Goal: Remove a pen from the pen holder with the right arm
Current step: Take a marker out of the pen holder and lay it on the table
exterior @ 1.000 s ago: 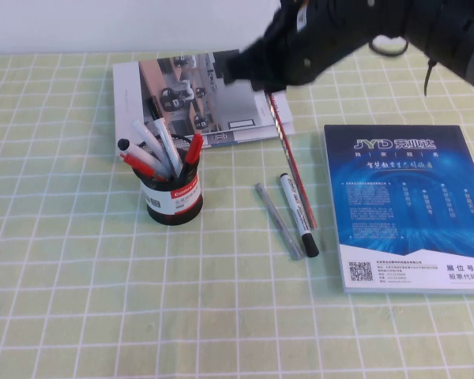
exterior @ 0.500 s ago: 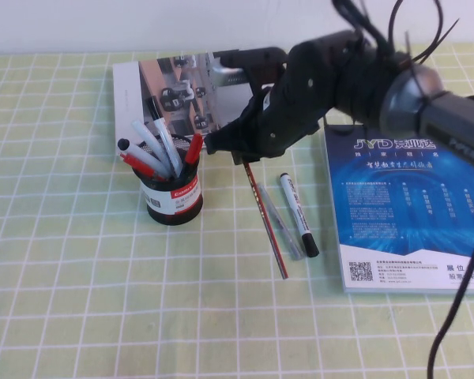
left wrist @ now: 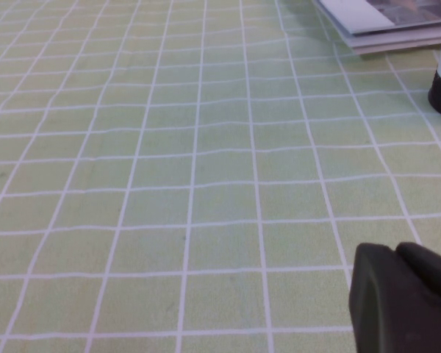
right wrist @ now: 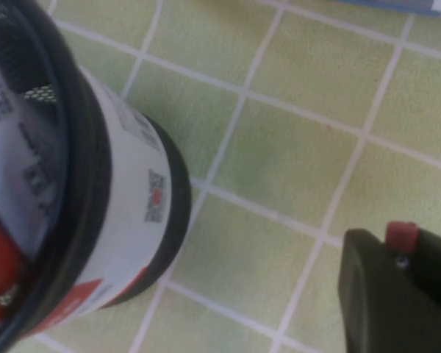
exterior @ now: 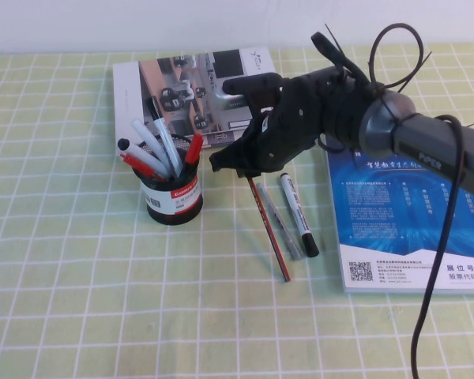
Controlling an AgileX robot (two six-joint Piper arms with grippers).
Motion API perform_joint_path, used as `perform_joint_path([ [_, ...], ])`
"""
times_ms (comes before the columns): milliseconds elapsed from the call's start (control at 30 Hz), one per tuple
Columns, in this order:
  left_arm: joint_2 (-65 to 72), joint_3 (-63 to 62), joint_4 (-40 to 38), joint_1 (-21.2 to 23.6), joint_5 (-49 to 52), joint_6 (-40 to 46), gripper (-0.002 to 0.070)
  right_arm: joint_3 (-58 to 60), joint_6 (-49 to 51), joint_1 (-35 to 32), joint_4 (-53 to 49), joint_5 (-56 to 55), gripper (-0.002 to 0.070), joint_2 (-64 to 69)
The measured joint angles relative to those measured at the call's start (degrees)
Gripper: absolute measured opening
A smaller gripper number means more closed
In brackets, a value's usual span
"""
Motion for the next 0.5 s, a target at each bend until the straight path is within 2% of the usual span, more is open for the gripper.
perform_joint_path([
  [267,0.0,0.0,0.0,0.0,0.0,0.0,-0.0005,0.0,-0.04,-0.12,-0.09,-0.27,0.0041,1.66],
  [367,0.0,0.0,0.0,0.0,0.0,0.0,-0.0005,0.0,-0.04,-0.12,-0.09,-0.27,0.0101,1.65],
  [500,0.0,0.0,0.0,0.0,0.0,0.0,-0.0005,0.0,-0.04,-0.12,-0.13,-0.27,0.0216,1.65],
])
